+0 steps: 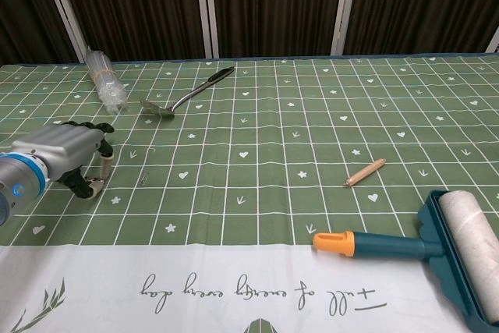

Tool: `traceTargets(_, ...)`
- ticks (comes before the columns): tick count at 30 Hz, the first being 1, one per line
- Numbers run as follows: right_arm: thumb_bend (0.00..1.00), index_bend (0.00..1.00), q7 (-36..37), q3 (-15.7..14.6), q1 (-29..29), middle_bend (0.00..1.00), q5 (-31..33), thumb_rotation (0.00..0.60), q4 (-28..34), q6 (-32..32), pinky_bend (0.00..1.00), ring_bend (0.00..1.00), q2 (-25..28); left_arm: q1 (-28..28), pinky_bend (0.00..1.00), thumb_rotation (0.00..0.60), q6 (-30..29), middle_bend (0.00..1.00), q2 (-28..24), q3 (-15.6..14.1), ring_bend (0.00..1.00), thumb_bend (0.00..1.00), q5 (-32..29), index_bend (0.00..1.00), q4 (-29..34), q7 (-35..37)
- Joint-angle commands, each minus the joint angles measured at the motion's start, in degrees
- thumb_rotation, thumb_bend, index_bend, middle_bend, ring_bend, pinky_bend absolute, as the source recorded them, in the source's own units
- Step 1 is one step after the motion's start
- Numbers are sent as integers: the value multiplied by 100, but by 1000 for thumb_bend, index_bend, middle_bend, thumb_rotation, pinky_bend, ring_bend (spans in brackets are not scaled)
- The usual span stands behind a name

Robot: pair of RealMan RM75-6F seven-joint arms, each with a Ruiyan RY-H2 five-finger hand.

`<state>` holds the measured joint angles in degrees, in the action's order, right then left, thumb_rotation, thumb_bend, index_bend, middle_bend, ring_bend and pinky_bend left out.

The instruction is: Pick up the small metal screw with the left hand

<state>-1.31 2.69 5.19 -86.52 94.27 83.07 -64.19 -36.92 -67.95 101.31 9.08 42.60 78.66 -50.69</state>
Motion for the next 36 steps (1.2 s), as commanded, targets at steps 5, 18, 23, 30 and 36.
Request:
traceTargets(5, 111, 111, 3, 1, -7, 0, -4, 600, 0, 12, 69, 0, 2, 13, 0, 600, 10, 0, 44, -33, 0, 374, 5, 512, -60, 26)
traceTargets(18, 112, 112, 41, 6, -16, 0, -44, 600, -40, 59, 69, 0, -5, 72, 0, 600, -222, 0, -132, 72, 0, 443, 384, 573, 389, 378)
traceTargets(23, 112, 111, 4, 2, -17, 0, -58, 600, -49, 68, 69, 0, -17, 169, 0, 600, -355, 0, -247, 154, 0, 447, 728, 582, 760, 876)
traceTargets(30, 113, 111, -64, 2, -26, 0, -64, 600, -53, 91, 69, 0, -36, 375, 0, 600, -610, 0, -388, 55, 0, 455, 1559, 594, 1020, 1711)
traceTargets(36, 113, 111, -84, 8, -24, 0, -45, 600, -59, 81, 69, 0, -48, 469, 0, 600, -684, 0, -516, 77, 0, 459, 1948, 609, 1180, 2177)
